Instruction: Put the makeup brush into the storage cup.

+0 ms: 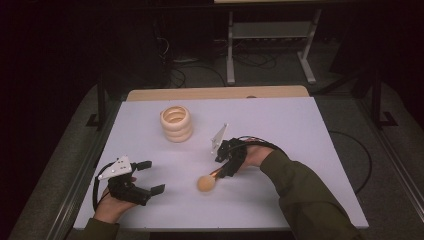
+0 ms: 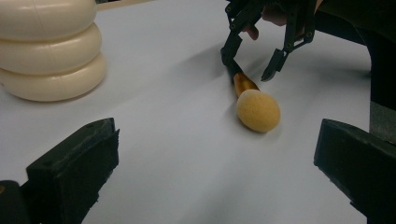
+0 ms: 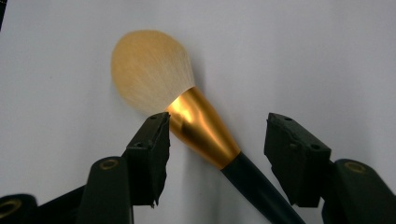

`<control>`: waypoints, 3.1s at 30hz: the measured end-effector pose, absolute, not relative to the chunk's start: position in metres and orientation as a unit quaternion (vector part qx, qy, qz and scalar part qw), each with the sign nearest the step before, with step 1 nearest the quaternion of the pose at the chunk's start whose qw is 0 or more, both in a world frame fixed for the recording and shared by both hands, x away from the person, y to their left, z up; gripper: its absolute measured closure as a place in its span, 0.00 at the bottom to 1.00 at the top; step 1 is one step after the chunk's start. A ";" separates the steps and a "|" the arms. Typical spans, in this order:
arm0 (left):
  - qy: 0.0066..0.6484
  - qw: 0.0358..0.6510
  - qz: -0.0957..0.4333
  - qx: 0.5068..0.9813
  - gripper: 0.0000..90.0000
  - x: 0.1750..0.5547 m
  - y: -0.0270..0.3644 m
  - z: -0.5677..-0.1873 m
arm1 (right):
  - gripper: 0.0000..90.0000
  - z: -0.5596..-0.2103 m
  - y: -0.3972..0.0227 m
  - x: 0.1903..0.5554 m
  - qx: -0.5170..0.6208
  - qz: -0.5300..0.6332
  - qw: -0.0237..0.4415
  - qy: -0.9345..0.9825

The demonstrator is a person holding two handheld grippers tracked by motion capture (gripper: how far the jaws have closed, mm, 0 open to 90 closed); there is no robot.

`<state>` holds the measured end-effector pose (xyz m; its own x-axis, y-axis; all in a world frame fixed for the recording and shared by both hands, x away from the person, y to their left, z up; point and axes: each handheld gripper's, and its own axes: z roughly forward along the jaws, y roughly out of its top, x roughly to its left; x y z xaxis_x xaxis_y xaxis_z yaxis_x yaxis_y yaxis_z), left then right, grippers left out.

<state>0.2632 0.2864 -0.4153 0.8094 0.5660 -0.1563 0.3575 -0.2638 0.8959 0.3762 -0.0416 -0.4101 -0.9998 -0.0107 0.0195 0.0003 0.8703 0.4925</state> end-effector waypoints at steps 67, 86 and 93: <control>0.294 0.535 0.094 0.786 0.00 0.264 0.287 -0.416 | 0.64 -0.418 -0.033 0.371 0.003 -0.199 0.023 -0.980; 0.293 0.535 0.094 0.787 0.00 0.264 0.287 -0.415 | 0.64 -0.420 -0.009 0.368 0.040 -0.171 0.028 -0.984; 0.291 0.535 0.094 0.787 0.00 0.264 0.285 -0.416 | 0.66 -0.421 -0.007 0.366 0.042 -0.166 0.024 -0.985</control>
<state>0.2637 0.2852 -0.4155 0.8127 0.5592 -0.1640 0.3579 -0.2568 0.8978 0.3661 -0.0071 -0.4214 -0.9954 -0.0906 0.0327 -0.0748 0.9412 0.3294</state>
